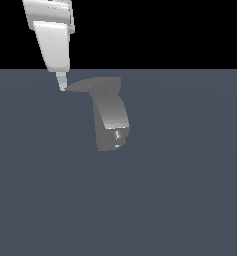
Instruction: Turn on the faucet by rotating a designated handle.
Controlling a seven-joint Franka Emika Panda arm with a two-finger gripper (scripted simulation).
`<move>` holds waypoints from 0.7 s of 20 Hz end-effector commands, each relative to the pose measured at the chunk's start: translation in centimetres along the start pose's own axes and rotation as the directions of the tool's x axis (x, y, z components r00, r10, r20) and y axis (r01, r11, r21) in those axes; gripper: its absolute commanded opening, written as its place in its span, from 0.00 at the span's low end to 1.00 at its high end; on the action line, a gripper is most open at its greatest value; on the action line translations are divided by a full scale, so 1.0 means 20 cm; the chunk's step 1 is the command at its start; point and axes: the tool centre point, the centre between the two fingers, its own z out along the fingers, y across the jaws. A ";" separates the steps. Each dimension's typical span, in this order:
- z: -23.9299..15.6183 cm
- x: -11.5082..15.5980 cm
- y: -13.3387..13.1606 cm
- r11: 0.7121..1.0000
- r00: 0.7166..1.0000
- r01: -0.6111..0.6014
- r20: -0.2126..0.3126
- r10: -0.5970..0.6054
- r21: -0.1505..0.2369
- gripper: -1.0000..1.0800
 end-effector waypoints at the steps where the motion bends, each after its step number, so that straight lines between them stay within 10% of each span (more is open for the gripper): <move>1: 0.00 0.07 0.05 1.000 1.000 -0.016 -0.001 0.016 -0.003 0.00; 14: 0.00 0.24 0.25 1.000 1.000 -0.017 -0.001 0.017 -0.005 0.00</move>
